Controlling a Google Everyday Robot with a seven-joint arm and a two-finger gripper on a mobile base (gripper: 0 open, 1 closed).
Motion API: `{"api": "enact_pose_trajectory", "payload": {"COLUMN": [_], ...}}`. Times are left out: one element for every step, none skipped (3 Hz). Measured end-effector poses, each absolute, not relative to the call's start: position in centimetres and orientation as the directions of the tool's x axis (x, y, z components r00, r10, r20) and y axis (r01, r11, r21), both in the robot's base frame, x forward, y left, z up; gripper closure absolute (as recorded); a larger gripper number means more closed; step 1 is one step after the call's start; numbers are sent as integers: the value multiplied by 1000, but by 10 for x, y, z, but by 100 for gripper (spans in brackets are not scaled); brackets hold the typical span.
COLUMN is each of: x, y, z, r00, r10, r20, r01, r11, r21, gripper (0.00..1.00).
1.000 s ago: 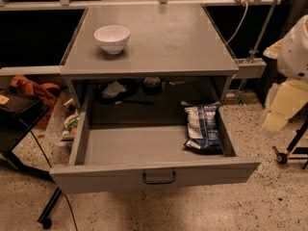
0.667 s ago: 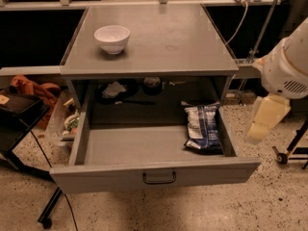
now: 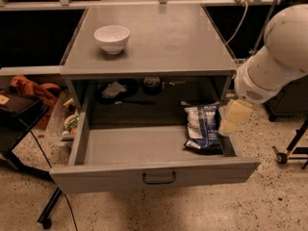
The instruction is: Pick blue chip bag from top drawer and place on counter
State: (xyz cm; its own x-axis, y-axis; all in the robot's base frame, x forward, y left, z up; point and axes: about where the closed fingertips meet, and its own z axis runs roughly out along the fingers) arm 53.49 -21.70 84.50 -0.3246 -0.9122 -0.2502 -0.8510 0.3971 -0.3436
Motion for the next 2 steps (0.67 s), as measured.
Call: {"api": "enact_pose_trajectory", "payload": {"x": [563,579], "y": [-215,-211], "z": [806,771], "r00": [-344,-347], "r10": [-900,-894], "r20": [-268,-284], "r01": [-843,-845], "r11": [422,429], "r21": [-335,-318], "gripper": [0,0]}}
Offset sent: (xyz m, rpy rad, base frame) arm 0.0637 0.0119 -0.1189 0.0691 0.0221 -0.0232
